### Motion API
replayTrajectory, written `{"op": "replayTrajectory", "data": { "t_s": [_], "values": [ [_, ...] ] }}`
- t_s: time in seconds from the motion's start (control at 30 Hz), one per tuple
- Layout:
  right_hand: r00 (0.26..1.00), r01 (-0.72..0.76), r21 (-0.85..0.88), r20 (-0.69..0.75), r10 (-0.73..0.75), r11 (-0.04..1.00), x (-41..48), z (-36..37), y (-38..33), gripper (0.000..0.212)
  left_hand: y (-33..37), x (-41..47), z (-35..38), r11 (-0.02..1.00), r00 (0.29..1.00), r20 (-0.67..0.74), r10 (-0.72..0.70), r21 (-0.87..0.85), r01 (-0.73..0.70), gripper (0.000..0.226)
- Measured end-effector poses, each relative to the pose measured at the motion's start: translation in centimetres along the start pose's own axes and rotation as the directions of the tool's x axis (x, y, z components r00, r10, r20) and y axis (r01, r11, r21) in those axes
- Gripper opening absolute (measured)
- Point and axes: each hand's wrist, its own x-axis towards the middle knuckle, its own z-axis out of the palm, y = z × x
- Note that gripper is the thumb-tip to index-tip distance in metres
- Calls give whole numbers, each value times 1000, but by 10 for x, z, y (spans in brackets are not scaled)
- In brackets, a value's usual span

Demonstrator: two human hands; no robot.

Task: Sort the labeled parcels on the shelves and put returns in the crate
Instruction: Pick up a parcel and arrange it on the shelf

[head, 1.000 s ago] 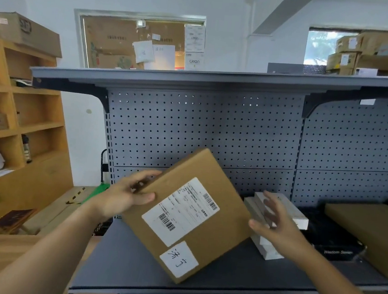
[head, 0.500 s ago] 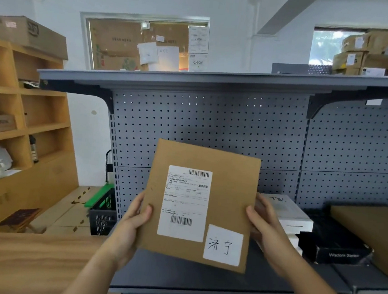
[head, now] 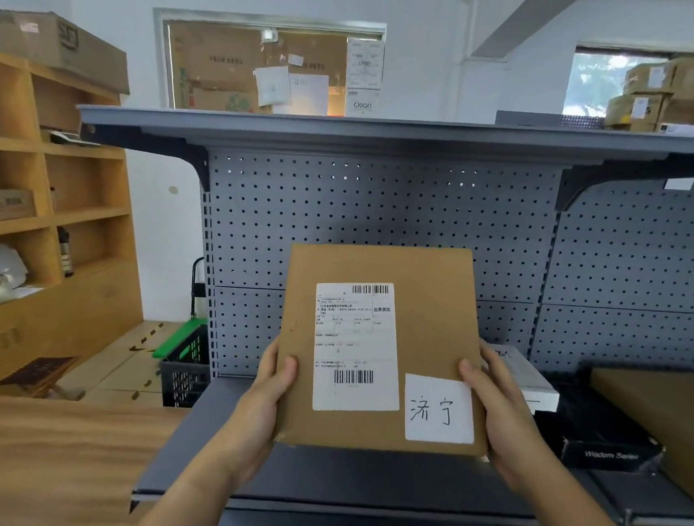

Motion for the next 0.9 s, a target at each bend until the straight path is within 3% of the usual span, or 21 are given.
{"op": "replayTrajectory", "data": {
  "t_s": [0.13, 0.3, 0.9],
  "values": [
    [1000, 5, 33, -4, -5, 999, 4, 5, -12, 40, 14, 3, 1, 1000, 1000, -3, 27, 10, -27, 34],
    [999, 29, 54, 20, -30, 998, 1, 7, -18, 61, 24, -1, 1, 998, 999, 1, 53, -24, -53, 37],
    [999, 23, 50, 35, -25, 998, -1, 5, -17, 62, 31, -14, 5, 997, 997, -14, 71, -26, -71, 40]
  ]
}}
